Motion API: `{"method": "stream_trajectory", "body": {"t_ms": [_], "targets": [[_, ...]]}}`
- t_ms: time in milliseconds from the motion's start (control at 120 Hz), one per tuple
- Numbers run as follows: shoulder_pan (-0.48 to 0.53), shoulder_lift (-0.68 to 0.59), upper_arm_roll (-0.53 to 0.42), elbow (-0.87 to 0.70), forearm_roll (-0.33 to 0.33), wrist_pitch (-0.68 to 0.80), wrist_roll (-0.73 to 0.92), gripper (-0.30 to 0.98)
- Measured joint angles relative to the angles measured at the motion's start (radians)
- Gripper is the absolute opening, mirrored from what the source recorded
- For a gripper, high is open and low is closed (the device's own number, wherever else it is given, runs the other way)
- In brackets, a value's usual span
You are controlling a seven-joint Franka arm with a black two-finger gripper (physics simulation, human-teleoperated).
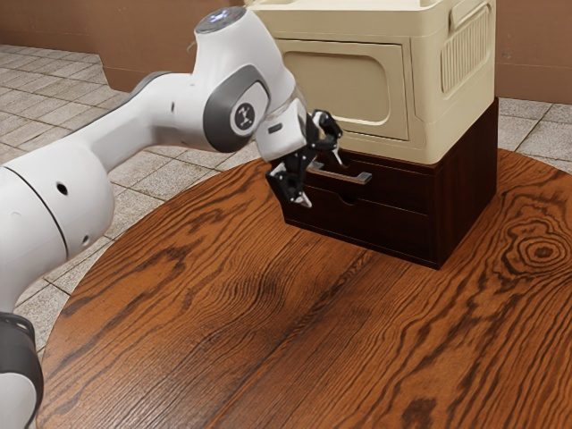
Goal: Pull the drawer handle with one arm to open the drawer
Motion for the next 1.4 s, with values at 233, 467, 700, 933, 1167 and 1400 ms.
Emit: {"method": "stream_trajectory", "body": {"t_ms": [233,467,700,933,1167,1400], "targets": [[-0.003,0.020,0.006,-0.001,-0.001,0.034,0.052,0.68],[-0.002,0.039,0.008,0.000,-0.001,0.057,0.087,0.68],[-0.001,0.057,0.020,-0.001,-0.002,0.077,0.111,0.69],[0.000,0.063,0.022,-0.001,-0.003,0.084,0.127,0.69],[0.000,0.065,0.024,-0.001,-0.009,0.105,0.134,0.68],[-0.001,0.074,0.031,-0.009,-0.017,0.129,0.138,0.70]]}}
